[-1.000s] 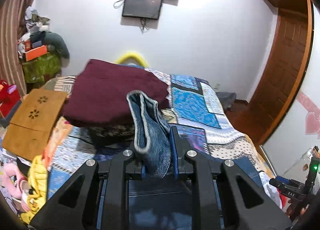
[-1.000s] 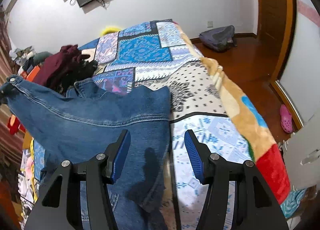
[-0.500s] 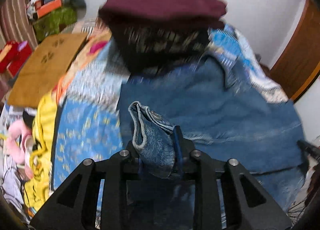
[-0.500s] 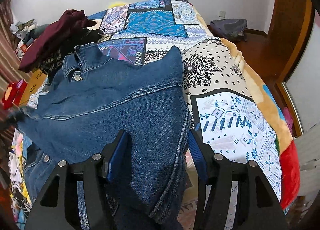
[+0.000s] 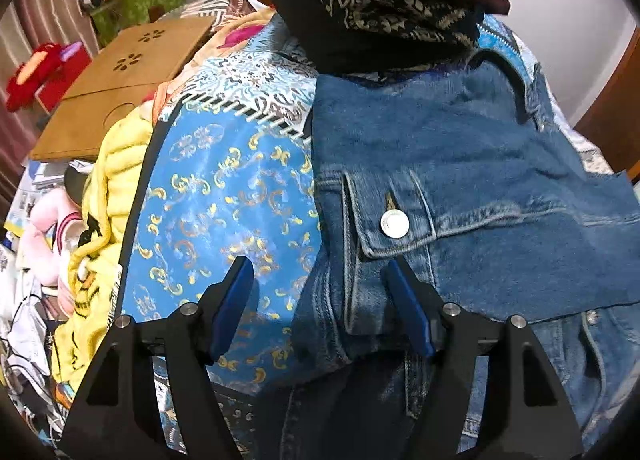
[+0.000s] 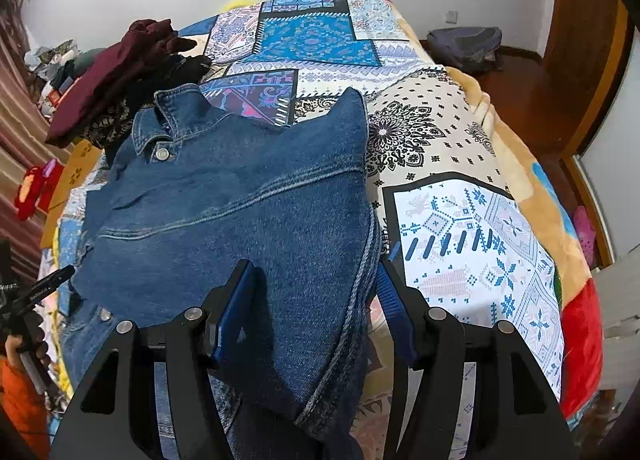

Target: Fold large clothes

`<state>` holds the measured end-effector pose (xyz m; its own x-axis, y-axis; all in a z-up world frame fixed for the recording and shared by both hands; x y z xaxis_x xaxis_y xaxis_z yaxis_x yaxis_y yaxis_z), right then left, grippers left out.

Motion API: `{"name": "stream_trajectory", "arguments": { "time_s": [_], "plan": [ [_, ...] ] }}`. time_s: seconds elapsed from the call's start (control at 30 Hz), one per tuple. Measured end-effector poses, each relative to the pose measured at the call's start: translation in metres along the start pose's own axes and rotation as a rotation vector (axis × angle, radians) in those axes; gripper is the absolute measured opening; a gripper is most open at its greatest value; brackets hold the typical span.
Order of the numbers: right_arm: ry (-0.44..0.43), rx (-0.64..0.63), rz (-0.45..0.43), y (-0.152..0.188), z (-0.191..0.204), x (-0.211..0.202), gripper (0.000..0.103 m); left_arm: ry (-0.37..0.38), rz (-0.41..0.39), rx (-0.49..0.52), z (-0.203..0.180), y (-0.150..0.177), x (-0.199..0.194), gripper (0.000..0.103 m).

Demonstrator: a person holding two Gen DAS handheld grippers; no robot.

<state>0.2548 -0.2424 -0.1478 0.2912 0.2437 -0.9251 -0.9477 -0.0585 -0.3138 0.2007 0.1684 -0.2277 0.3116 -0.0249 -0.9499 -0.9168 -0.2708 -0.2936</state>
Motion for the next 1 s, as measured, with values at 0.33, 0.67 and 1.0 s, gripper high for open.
{"name": "stream_trajectory", "arguments": {
  "time_s": [0.33, 0.67, 1.0],
  "plan": [
    [-0.053, 0.037, -0.037, -0.042, -0.020, -0.014, 0.058, 0.207, 0.015, -0.080, 0.024, -0.061, 0.004, 0.069],
    [-0.199, 0.112, 0.119, -0.071, -0.042, 0.037, 0.058, 0.468, 0.159, -0.178, 0.035, -0.087, 0.067, 0.068],
    [-0.262, 0.106, 0.170, -0.100, -0.030, 0.056, 0.011, 0.431, 0.131, -0.221, 0.032, -0.104, 0.078, 0.011]
  ]
}}
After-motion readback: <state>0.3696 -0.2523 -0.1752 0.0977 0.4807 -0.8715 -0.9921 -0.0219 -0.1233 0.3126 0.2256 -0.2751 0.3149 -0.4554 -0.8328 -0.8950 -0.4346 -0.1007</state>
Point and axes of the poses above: each gripper's, at about its wrist camera, not at the fingertips, and x roughly the way its jaws point, z to its left, y to its underside, the point moved 1 cm from there along x, roughly the way its jaws point, and after that the axes turned 12 degrees about z, right-handed, at the moved point
